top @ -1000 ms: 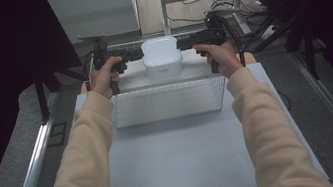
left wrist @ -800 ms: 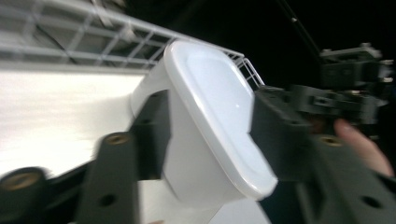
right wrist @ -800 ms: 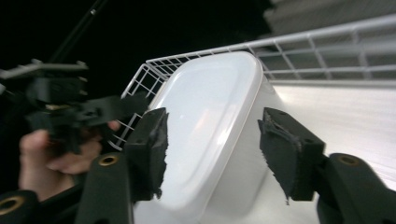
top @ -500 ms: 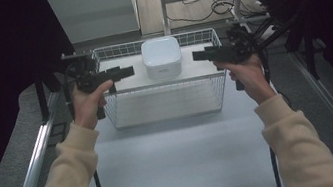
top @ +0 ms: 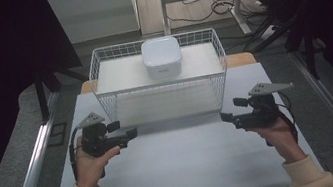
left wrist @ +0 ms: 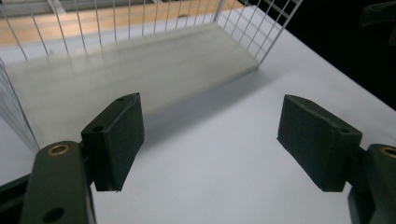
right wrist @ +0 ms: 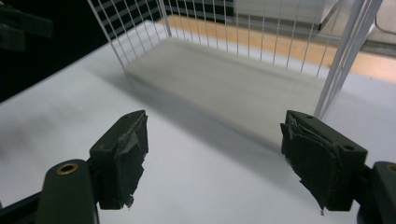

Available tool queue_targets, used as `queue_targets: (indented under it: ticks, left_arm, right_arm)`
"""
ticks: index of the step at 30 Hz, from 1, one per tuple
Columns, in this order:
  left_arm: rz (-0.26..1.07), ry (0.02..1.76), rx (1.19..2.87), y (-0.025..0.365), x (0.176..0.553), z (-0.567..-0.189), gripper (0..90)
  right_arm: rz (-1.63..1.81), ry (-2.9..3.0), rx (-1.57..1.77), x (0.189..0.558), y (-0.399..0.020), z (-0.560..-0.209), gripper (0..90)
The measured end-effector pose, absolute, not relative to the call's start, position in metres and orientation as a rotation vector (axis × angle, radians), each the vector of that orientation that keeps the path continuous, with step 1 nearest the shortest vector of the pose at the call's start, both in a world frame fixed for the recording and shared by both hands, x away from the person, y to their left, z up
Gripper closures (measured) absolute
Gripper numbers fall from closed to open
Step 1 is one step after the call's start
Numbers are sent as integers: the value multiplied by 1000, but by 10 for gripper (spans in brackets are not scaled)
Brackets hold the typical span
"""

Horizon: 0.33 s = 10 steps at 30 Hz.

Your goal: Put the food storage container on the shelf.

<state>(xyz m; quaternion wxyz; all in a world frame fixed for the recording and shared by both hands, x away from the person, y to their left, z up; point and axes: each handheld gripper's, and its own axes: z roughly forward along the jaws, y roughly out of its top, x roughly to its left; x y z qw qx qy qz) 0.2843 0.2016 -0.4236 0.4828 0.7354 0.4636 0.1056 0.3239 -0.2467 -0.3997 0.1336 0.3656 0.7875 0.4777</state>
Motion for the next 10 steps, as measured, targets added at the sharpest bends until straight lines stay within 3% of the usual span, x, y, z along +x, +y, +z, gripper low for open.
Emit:
queue_targets:
  ticks: [5,10]
  left_arm:
    - [236,1137,1823,197,282,-435,217]
    - [226,1132,1825,194,281,-437,214]
  right_arm:
    - [1360,2309,1091,321,-248,-420,227]
    - [1370,2302,1088,319,-248,-419,214]
